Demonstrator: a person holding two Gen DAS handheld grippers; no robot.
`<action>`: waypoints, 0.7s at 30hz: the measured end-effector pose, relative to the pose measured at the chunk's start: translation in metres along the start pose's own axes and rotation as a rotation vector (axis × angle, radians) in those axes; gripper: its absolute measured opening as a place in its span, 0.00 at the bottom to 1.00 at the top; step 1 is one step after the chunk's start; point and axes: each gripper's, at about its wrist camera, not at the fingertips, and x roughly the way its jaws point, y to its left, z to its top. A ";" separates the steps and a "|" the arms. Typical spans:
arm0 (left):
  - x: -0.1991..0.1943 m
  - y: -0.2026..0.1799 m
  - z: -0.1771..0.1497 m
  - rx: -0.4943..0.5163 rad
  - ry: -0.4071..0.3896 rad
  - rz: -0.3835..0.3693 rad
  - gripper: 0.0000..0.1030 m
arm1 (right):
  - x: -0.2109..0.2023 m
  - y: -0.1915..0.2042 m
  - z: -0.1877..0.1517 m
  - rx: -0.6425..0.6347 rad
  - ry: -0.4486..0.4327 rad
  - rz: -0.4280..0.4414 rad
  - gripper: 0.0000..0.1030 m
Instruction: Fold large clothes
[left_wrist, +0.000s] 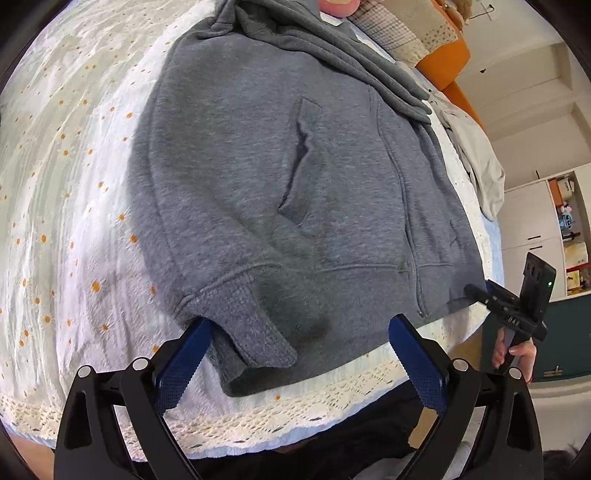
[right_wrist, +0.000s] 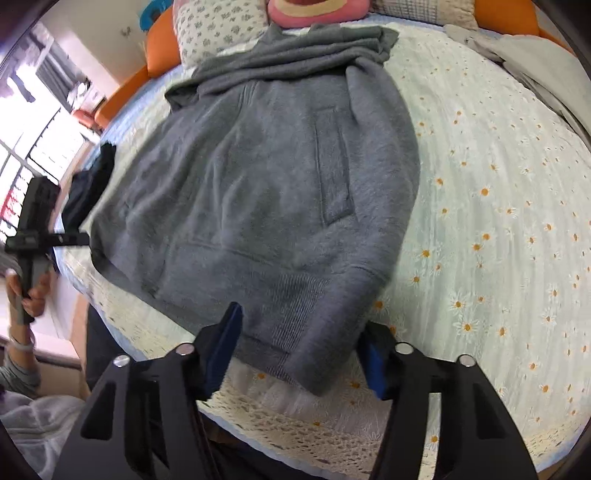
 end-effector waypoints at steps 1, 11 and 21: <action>0.000 0.004 -0.002 -0.004 0.006 -0.007 0.95 | -0.001 -0.002 0.002 0.015 -0.003 0.006 0.53; -0.011 0.022 -0.018 -0.024 -0.013 0.042 0.95 | 0.012 -0.006 0.006 0.069 0.025 -0.003 0.53; -0.002 0.010 -0.009 -0.054 -0.032 -0.064 0.95 | 0.017 -0.004 0.008 0.053 0.023 0.004 0.54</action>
